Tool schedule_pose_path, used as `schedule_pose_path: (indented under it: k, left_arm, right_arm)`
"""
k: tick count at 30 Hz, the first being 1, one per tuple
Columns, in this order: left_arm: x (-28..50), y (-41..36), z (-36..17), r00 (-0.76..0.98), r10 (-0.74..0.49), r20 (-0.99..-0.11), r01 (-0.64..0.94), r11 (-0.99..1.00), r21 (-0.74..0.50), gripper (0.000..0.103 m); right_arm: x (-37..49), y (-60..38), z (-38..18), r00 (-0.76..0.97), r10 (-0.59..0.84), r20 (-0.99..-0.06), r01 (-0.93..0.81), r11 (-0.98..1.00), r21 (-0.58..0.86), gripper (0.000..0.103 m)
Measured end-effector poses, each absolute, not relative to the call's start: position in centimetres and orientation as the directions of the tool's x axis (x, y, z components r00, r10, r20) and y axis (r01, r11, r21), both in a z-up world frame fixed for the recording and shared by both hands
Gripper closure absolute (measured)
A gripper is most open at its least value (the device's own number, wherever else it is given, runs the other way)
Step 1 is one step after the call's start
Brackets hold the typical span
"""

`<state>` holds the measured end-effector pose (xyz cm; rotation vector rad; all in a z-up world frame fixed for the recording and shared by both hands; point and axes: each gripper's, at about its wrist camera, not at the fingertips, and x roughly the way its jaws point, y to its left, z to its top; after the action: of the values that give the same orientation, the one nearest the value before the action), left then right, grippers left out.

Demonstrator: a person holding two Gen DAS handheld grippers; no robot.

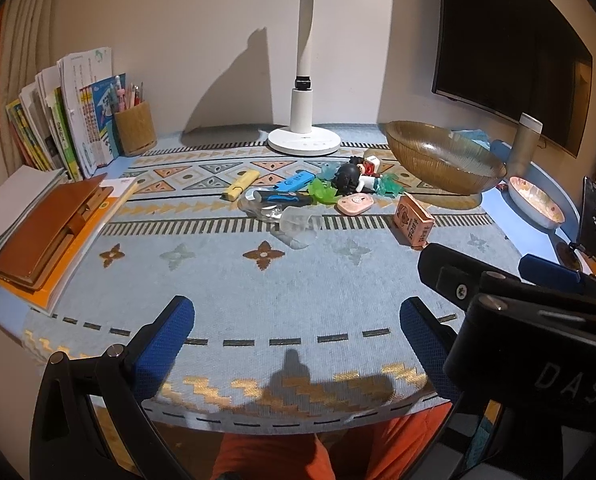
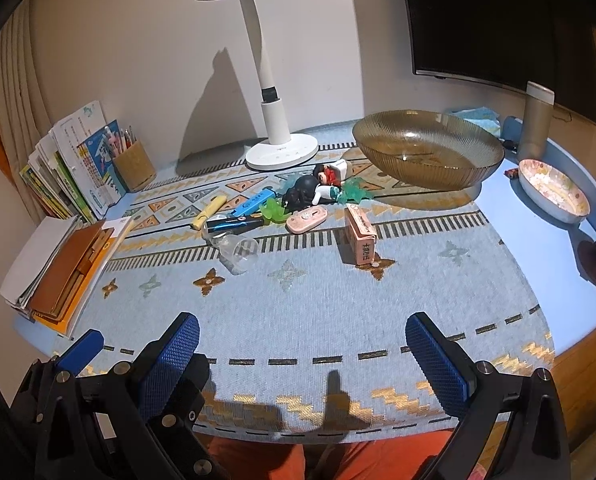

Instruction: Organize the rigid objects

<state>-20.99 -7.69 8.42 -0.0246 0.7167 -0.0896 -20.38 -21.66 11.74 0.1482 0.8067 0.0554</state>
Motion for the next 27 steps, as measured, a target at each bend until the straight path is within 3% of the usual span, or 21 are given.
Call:
schedule_pose_path:
  k: [14,19,27]
  left_arm:
    - [-18.0,-6.0,7.0,0.730,-0.081,-0.679,0.037,0.996,-0.079,0.001]
    - [-16.6,-4.5,8.5,0.768,-0.068,-0.636,0.025,0.997,-0.076,0.001]
    - [-11.0,-4.6,6.7,0.684,-0.278,-0.675,0.178,0.960,-0.214,0.001]
  right_arm:
    - [-17.6,-22.4,10.6,0.687,0.057,-0.724,0.024,0.995,0.101,0.000]
    - [-15.6,-22.8,11.6,0.714,0.052,-0.698,-0.001,0.997,0.074,0.000]
    - [-10.2,-24.8,9.6,0.657,0.098,-0.748,-0.063,0.995,0.075,0.000]
